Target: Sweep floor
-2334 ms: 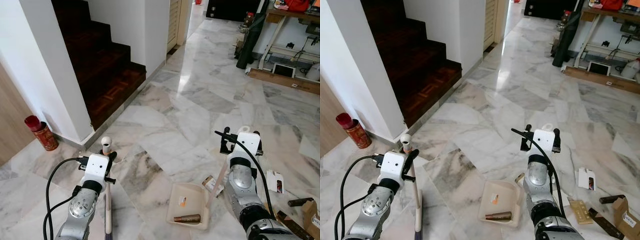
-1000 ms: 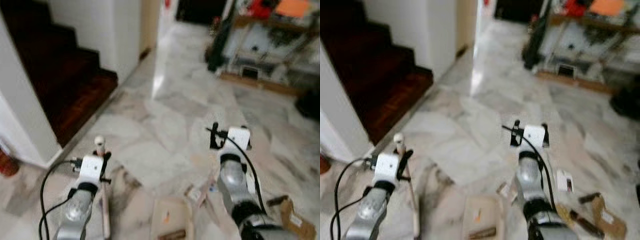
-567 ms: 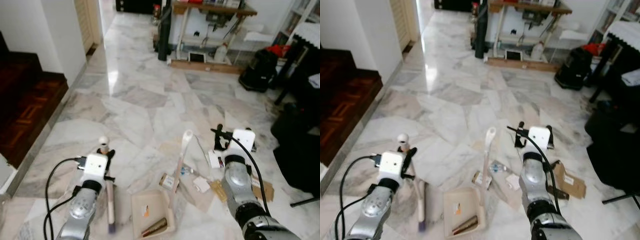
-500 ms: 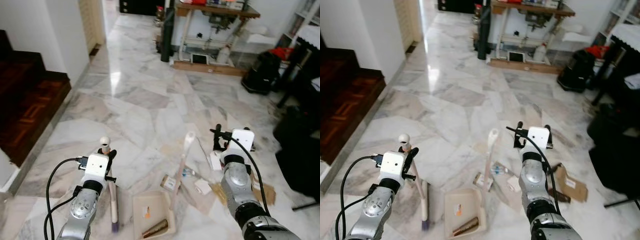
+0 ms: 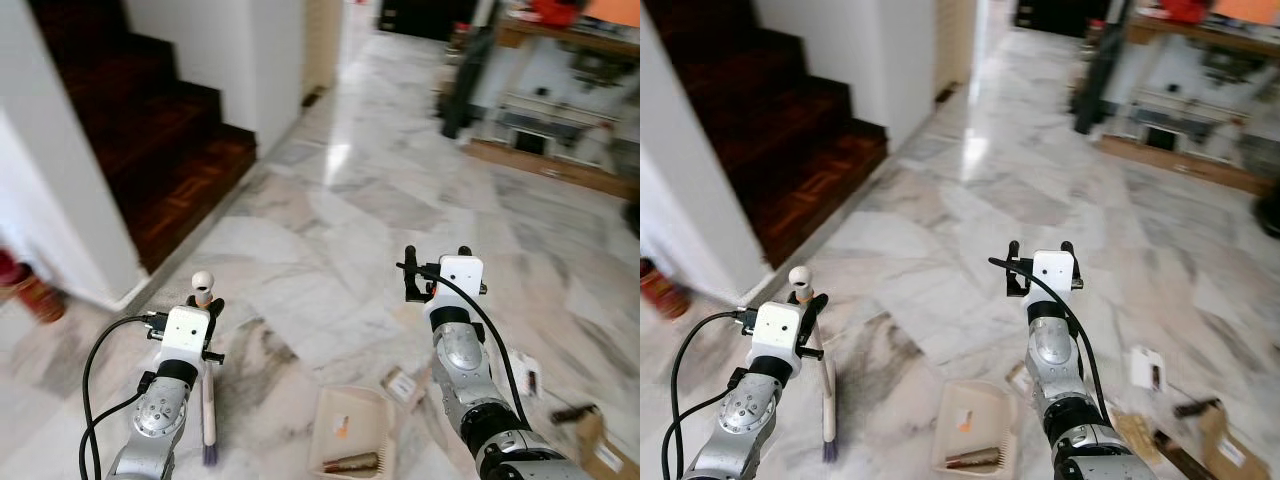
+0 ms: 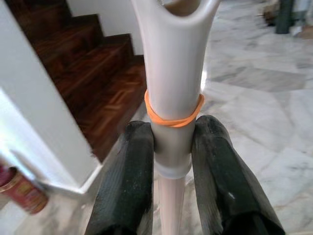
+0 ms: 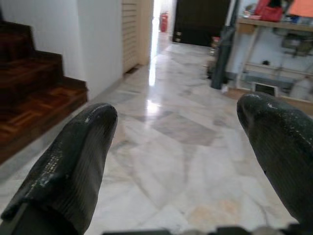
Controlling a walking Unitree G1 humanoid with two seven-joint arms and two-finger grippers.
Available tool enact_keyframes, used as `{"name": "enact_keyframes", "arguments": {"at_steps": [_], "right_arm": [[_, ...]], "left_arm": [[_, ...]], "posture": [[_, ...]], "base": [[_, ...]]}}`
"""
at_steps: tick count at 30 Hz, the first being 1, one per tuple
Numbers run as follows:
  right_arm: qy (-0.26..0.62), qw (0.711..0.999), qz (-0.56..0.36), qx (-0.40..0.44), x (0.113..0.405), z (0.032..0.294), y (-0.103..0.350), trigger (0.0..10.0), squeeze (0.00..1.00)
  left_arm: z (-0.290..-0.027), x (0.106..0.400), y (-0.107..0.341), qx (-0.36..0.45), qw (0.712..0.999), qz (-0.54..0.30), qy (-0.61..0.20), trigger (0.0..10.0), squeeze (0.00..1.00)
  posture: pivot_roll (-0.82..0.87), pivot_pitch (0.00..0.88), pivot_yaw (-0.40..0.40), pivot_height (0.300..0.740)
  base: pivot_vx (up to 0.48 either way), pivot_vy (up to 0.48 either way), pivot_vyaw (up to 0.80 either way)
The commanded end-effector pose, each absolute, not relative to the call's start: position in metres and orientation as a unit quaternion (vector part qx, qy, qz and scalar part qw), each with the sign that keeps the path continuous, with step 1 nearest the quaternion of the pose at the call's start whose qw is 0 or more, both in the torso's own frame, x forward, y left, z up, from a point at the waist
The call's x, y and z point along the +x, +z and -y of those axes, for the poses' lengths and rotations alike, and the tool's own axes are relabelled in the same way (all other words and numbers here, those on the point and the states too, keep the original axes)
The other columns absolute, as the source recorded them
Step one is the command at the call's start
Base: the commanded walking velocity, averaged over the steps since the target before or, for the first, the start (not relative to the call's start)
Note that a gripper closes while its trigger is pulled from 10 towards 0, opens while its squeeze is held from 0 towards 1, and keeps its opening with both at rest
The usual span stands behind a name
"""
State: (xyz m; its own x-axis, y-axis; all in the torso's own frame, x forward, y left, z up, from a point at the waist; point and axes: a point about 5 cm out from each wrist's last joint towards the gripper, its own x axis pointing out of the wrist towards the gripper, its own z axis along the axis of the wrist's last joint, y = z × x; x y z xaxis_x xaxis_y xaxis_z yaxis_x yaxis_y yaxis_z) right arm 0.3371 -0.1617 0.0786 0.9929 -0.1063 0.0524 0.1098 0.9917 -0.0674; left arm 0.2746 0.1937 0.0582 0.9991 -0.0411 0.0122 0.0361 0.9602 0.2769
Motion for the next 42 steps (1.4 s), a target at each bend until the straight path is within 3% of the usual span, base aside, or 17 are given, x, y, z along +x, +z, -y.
{"name": "enact_keyframes", "arguments": {"at_steps": [1,9,16,32,36,42], "right_arm": [[-0.072,0.996,0.025,-0.035,0.338,0.170,0.081,10.0,0.00],[-0.098,0.994,0.016,-0.038,0.338,0.176,0.080,10.0,0.00],[-0.099,0.994,0.017,-0.040,0.338,0.176,0.080,10.0,0.00],[-0.101,0.994,0.021,-0.047,0.338,0.174,0.080,10.0,0.00],[-0.121,0.990,-0.039,-0.058,0.334,0.181,0.065,10.0,0.00],[-0.100,0.993,-0.045,-0.048,0.334,0.173,0.062,10.0,0.00]], "left_arm": [[-0.188,0.278,0.065,0.141,0.989,0.029,-0.027,10.0,0.00],[-0.188,0.278,0.064,0.141,0.989,0.026,-0.027,10.0,0.00],[-0.188,0.278,0.064,0.141,0.989,0.027,-0.028,10.0,0.00],[-0.189,0.277,0.063,0.142,0.989,0.025,-0.025,10.0,0.00],[-0.188,0.277,0.063,0.141,0.989,0.024,-0.027,10.0,0.00],[-0.187,0.277,0.063,0.141,0.989,0.025,-0.029,10.0,0.00]], "posture": [[0.07,0.000,-0.065,0.740],[0.08,0.000,-0.067,0.740],[0.08,0.000,-0.068,0.740],[0.08,0.000,-0.068,0.740],[0.07,0.000,-0.068,0.740],[0.07,0.000,-0.067,0.740]], "base": [[0.000,0.000,0.00],[0.000,0.000,0.00],[0.000,0.000,-0.80],[0.000,0.000,0.00],[0.000,0.000,0.00],[0.000,0.000,0.00]]}}
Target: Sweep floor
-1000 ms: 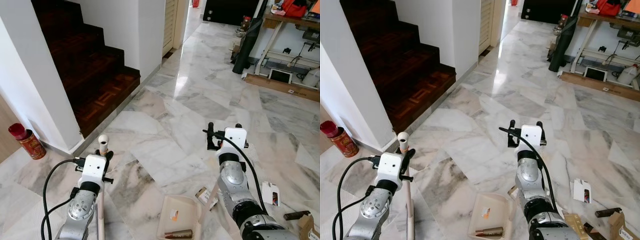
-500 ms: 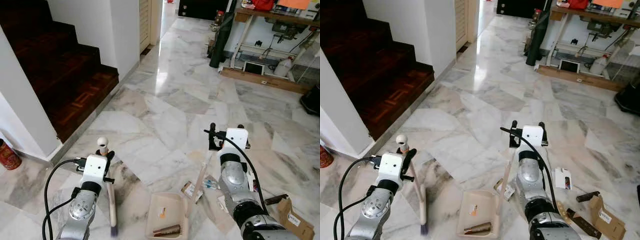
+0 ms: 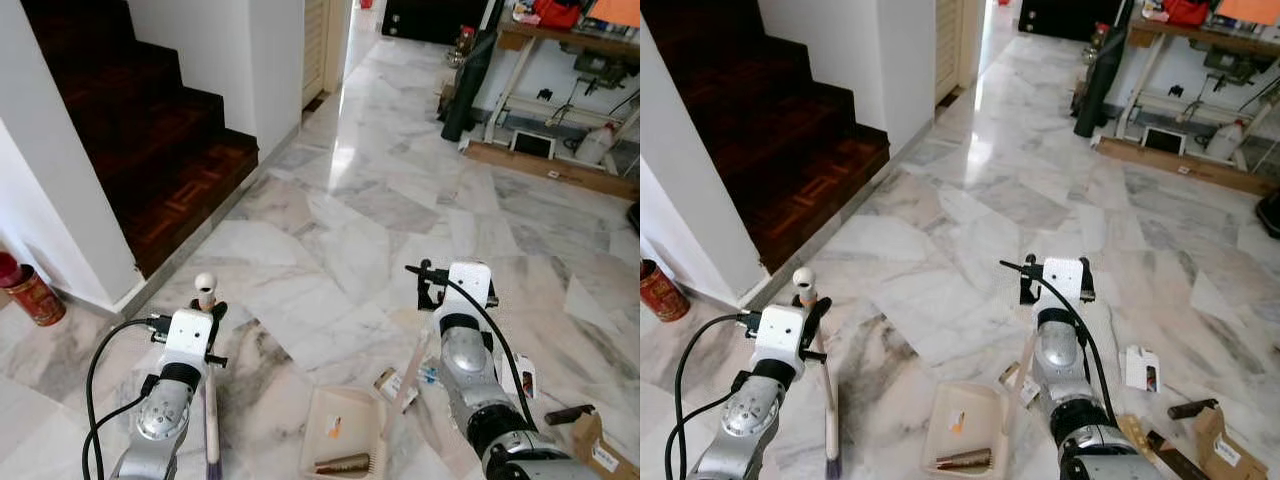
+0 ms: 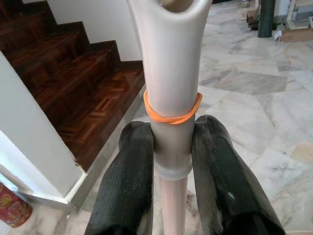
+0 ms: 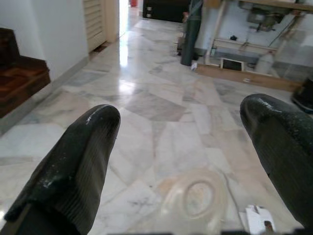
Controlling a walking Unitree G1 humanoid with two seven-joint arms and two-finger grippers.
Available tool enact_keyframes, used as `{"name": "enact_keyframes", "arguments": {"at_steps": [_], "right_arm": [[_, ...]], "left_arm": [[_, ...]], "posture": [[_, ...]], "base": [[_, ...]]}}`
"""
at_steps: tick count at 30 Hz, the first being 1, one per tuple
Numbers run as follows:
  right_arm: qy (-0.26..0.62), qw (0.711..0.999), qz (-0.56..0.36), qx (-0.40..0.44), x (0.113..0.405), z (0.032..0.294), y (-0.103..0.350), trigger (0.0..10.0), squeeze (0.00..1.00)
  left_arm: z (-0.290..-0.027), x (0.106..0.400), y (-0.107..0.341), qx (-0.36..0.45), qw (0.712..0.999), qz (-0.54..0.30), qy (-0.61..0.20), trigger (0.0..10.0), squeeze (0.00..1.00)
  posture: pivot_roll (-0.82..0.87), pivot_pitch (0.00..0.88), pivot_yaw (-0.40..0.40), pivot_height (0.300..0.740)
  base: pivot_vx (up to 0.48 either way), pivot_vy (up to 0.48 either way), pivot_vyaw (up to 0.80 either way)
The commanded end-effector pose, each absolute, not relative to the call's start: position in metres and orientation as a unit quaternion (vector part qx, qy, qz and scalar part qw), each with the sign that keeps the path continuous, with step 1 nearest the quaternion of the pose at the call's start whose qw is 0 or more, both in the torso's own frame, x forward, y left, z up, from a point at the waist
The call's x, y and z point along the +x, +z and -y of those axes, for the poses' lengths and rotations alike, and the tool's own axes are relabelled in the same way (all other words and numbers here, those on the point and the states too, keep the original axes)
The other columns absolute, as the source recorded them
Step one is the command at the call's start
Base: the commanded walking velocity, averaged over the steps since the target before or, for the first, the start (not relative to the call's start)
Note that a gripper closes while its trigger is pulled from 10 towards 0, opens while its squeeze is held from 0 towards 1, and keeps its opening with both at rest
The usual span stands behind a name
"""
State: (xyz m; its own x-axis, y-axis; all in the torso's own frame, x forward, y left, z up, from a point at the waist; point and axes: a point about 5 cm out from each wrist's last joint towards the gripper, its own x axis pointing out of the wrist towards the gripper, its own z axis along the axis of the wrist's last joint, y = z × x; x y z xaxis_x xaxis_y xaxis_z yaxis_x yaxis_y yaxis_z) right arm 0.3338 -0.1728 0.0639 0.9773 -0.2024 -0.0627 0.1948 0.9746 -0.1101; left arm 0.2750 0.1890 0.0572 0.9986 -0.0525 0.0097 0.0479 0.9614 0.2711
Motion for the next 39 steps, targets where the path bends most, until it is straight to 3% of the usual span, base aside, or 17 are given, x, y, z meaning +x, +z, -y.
{"name": "enact_keyframes", "arguments": {"at_steps": [1,13,24,39], "right_arm": [[-0.101,0.992,-0.047,-0.050,0.334,0.173,0.062,10.0,0.00],[-0.127,0.986,-0.085,-0.072,0.330,0.178,0.052,10.0,0.00],[-0.180,0.979,-0.050,-0.083,0.330,0.190,0.062,10.0,0.00],[-0.222,0.965,-0.130,-0.053,0.320,0.200,0.041,10.0,0.00]], "left_arm": [[-0.187,0.277,0.063,0.141,0.989,0.024,-0.029,10.0,0.00],[-0.188,0.276,0.061,0.141,0.989,0.020,-0.031,10.0,0.00],[-0.188,0.275,0.061,0.142,0.989,0.019,-0.032,10.0,0.00],[-0.186,0.276,0.060,0.147,0.988,0.018,-0.039,10.0,0.00]], "posture": [[0.07,0.000,-0.067,0.740],[0.07,0.000,-0.066,0.740],[0.07,0.000,-0.065,0.740],[0.08,0.000,-0.068,0.740]], "base": [[0.000,0.000,0.00],[0.000,0.000,0.00],[0.000,0.000,0.00],[0.000,0.000,0.00]]}}
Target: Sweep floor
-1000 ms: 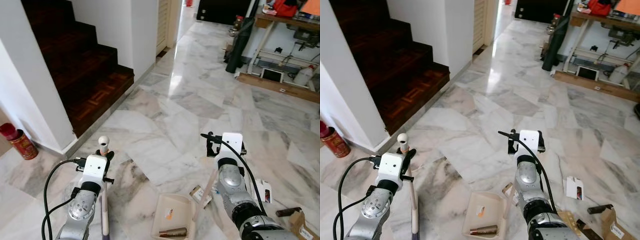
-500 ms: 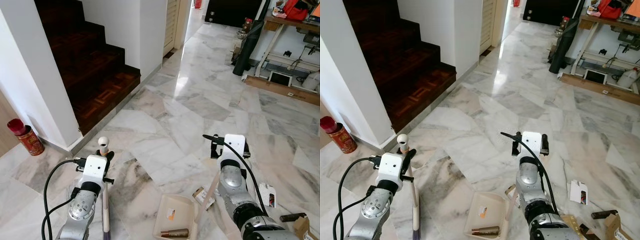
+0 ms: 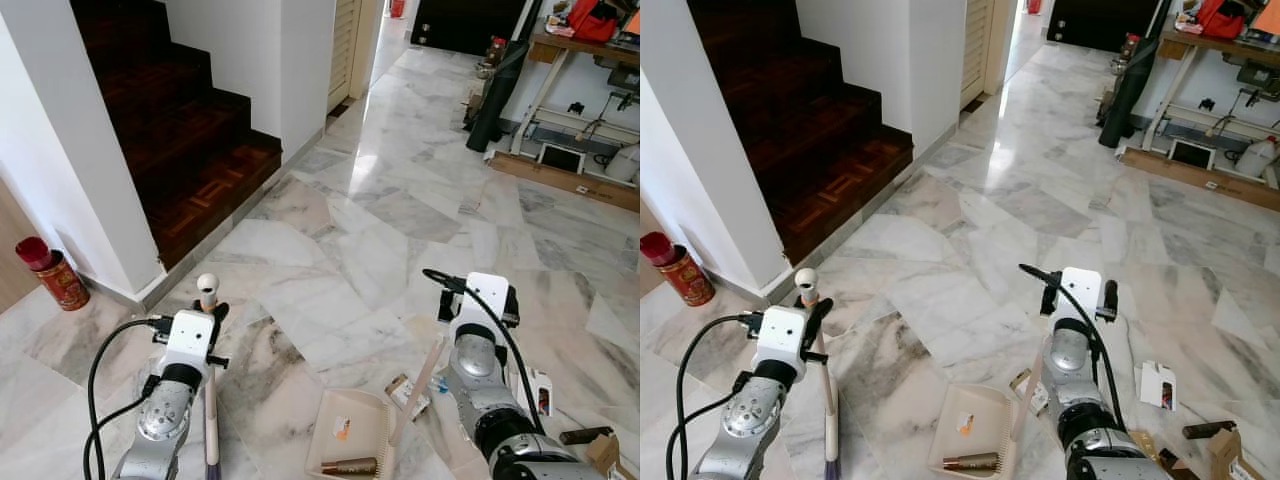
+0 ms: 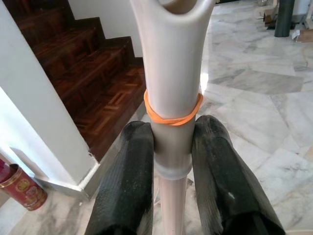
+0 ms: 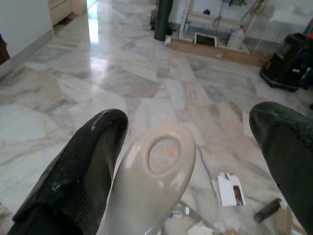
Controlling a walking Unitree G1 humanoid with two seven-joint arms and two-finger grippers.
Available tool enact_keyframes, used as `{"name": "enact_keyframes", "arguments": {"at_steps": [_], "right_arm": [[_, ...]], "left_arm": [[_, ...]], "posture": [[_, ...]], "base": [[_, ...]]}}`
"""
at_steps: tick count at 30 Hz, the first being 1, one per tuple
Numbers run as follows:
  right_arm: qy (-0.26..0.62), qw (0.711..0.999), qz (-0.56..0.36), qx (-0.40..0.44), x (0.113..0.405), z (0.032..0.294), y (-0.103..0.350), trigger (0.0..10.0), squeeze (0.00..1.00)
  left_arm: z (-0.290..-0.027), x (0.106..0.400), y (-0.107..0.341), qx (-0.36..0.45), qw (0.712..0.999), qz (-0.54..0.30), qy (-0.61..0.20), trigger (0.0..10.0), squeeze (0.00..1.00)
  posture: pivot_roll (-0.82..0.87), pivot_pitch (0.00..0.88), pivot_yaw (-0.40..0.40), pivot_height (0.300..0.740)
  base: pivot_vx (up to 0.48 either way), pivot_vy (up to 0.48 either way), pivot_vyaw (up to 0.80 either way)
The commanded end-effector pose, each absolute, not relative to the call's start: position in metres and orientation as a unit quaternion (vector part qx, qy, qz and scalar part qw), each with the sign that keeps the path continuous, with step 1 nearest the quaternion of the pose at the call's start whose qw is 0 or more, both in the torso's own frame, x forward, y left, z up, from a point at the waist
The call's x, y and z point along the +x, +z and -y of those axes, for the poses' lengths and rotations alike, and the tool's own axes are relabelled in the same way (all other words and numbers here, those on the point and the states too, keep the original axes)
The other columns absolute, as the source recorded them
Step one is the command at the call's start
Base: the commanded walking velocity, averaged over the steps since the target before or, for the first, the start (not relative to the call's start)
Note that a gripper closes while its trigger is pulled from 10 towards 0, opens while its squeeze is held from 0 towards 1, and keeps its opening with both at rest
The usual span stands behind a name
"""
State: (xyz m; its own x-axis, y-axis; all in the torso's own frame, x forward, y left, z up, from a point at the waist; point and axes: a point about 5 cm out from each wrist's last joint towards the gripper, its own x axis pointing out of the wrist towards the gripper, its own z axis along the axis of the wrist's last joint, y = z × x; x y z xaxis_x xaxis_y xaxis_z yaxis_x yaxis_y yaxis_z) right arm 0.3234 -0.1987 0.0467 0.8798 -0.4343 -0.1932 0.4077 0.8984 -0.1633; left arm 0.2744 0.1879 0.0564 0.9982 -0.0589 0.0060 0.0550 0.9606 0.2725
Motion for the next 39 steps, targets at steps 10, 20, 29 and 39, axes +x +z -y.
{"name": "enact_keyframes", "arguments": {"at_steps": [10,20,29,39], "right_arm": [[-0.210,0.964,-0.160,-0.034,0.316,0.196,0.032,10.0,0.00],[-0.166,0.967,-0.195,-0.024,0.313,0.185,0.022,10.0,0.00],[-0.148,0.963,-0.221,-0.035,0.310,0.183,0.015,10.0,0.00],[-0.120,0.966,-0.226,-0.027,0.310,0.176,0.014,10.0,0.00]], "left_arm": [[-0.185,0.275,0.059,0.149,0.988,0.017,-0.041,10.0,0.00],[-0.183,0.275,0.059,0.150,0.988,0.016,-0.044,10.0,0.00],[-0.183,0.274,0.058,0.150,0.988,0.013,-0.044,10.0,0.00],[-0.182,0.273,0.057,0.150,0.988,0.012,-0.045,10.0,0.00]], "posture": [[0.08,0.000,-0.070,0.740],[0.08,0.000,-0.071,0.740],[0.08,0.000,-0.073,0.740],[0.08,0.000,-0.073,0.740]], "base": [[0.000,0.000,0.00],[0.000,0.000,0.00],[0.000,0.000,0.00],[0.000,0.000,0.00]]}}
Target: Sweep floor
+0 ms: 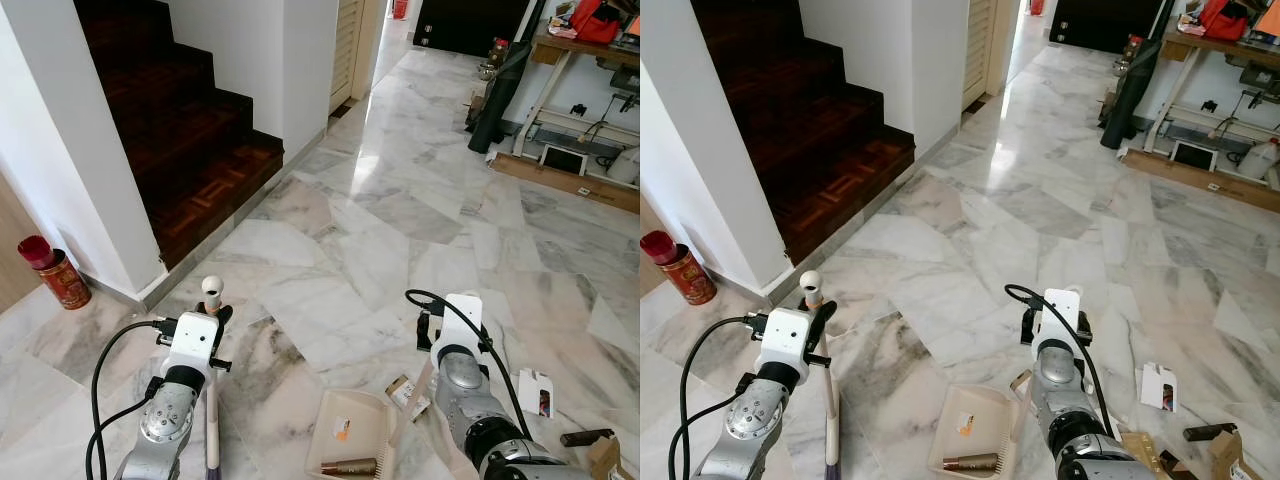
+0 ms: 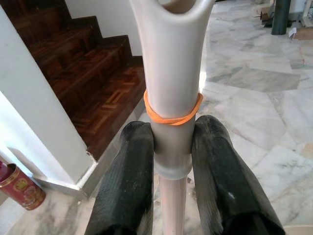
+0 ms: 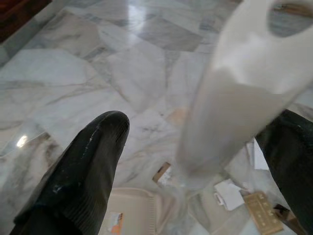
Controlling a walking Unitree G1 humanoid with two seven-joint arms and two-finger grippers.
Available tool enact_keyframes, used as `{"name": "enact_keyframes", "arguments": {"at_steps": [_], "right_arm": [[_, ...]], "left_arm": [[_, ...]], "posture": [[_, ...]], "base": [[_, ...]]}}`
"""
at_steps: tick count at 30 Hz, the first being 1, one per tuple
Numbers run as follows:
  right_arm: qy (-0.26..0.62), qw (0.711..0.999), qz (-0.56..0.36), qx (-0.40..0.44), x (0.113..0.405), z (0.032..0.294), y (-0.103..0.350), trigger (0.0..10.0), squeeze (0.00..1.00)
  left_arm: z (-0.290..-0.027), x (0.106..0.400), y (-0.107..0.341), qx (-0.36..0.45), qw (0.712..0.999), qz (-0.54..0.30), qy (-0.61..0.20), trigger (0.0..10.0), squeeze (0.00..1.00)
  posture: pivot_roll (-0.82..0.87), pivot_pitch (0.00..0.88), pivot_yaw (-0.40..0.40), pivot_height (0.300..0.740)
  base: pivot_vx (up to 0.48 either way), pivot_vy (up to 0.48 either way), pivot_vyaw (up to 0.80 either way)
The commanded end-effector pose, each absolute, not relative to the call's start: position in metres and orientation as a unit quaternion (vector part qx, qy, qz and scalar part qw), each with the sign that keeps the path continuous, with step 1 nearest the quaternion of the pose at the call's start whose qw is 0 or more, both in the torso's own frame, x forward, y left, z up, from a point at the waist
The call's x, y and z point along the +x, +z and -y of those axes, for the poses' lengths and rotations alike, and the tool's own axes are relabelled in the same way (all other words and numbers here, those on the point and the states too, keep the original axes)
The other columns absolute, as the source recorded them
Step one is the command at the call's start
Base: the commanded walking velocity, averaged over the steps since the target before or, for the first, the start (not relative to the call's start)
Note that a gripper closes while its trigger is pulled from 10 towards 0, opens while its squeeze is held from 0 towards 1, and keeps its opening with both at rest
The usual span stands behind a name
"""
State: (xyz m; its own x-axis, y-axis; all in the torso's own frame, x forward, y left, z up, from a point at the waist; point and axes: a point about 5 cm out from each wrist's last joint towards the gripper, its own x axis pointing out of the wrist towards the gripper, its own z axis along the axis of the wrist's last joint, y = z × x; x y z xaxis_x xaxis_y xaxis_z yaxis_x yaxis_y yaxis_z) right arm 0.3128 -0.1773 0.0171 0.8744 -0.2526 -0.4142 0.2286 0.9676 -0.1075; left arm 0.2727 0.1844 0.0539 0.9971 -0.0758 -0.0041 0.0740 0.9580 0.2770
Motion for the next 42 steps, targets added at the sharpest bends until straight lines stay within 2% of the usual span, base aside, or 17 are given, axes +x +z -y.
{"name": "enact_keyframes", "arguments": {"at_steps": [1,5,6,7,8,13,14,16,17,27,28,29,30,31,42], "right_arm": [[-0.119,0.966,-0.227,-0.027,0.3103,0.1761,0.0134,10.0,0.00],[-0.119,0.965,-0.232,-0.033,0.3093,0.1761,0.0119,10.0,0.00],[-0.119,0.965,-0.232,-0.033,0.3091,0.1763,0.0117,4.7,0.00],[-0.120,0.965,-0.232,-0.033,0.3092,0.1765,0.0119,0.9,0.00],[-0.121,0.965,-0.231,-0.033,0.3093,0.1765,0.0120,0.0,0.00],[-0.122,0.964,-0.232,-0.035,0.3090,0.1778,0.0118,0.0,0.00],[-0.123,0.963,-0.235,-0.038,0.3080,0.1783,0.0107,7.1,0.00],[-0.123,0.963,-0.236,-0.040,0.3076,0.1784,0.0103,7.1,0.00],[-0.122,0.963,-0.238,-0.044,0.3073,0.1786,0.0099,10.0,0.00],[-0.125,0.960,-0.246,-0.047,0.3059,0.1784,0.0080,10.0,0.00],[-0.125,0.960,-0.245,-0.047,0.3060,0.1782,0.0080,7.0,0.00],[-0.125,0.960,-0.245,-0.047,0.3060,0.1782,0.0080,7.0,0.00],[-0.125,0.960,-0.245,-0.047,0.3060,0.1781,0.0081,3.1,0.00],[-0.125,0.961,-0.244,-0.047,0.3061,0.1779,0.0083,0.0,0.00],[-0.124,0.960,-0.246,-0.046,0.3054,0.1769,0.0074,0.0,0.00]], "left_arm": [[-0.1820,0.2735,0.0568,0.150,0.988,0.012,-0.045,10.0,0.00],[-0.1817,0.2732,0.0565,0.149,0.988,0.012,-0.045,10.0,0.00],[-0.1817,0.2731,0.0564,0.149,0.988,0.011,-0.045,10.0,0.00],[-0.1820,0.2729,0.0564,0.150,0.988,0.011,-0.045,10.0,0.00],[-0.1822,0.2727,0.0563,0.150,0.988,0.011,-0.045,10.0,0.00],[-0.1826,0.2724,0.0561,0.150,0.988,0.010,-0.045,10.0,0.00],[-0.1824,0.2720,0.0556,0.150,0.988,0.010,-0.045,10.0,0.00],[-0.1823,0.2719,0.0554,0.150,0.988,0.009,-0.046,10.0,0.00],[-0.1822,0.2718,0.0554,0.150,0.988,0.009,-0.046,10.0,0.00],[-0.1824,0.2716,0.0556,0.151,0.987,0.010,-0.046,10.0,0.00],[-0.1825,0.2716,0.0556,0.151,0.987,0.010,-0.046,10.0,0.00],[-0.1825,0.2716,0.0556,0.151,0.987,0.010,-0.046,10.0,0.00],[-0.1827,0.2716,0.0556,0.151,0.987,0.010,-0.046,10.0,0.00],[-0.1827,0.2716,0.0557,0.151,0.987,0.010,-0.046,10.0,0.00],[-0.1828,0.2712,0.0557,0.151,0.987,0.011,-0.047,10.0,0.00]], "posture": [[0.08,0.000,-0.073,0.740],[0.08,0.000,-0.073,0.740],[0.08,0.000,-0.073,0.740],[0.08,0.000,-0.073,0.740],[0.08,0.000,-0.073,0.740],[0.08,0.000,-0.072,0.740],[0.08,0.000,-0.072,0.740],[0.08,0.000,-0.072,0.740],[0.08,0.000,-0.072,0.740],[0.08,0.000,-0.072,0.740],[0.08,0.000,-0.072,0.740],[0.08,0.000,-0.072,0.740],[0.08,0.000,-0.072,0.740],[0.08,0.000,-0.072,0.740],[0.08,0.000,-0.071,0.740]], "base": [[0.000,0.000,0.00],[0.000,0.000,0.00],[0.000,0.000,0.00],[0.000,0.000,0.00],[0.000,0.000,0.00],[0.000,0.000,0.00],[0.000,0.000,0.00],[0.000,0.000,0.00],[0.000,0.000,0.00],[0.000,0.000,0.00],[0.000,0.000,0.00],[0.000,0.000,0.00],[0.000,0.000,0.00],[0.000,0.000,0.00],[0.000,0.000,0.00]]}}
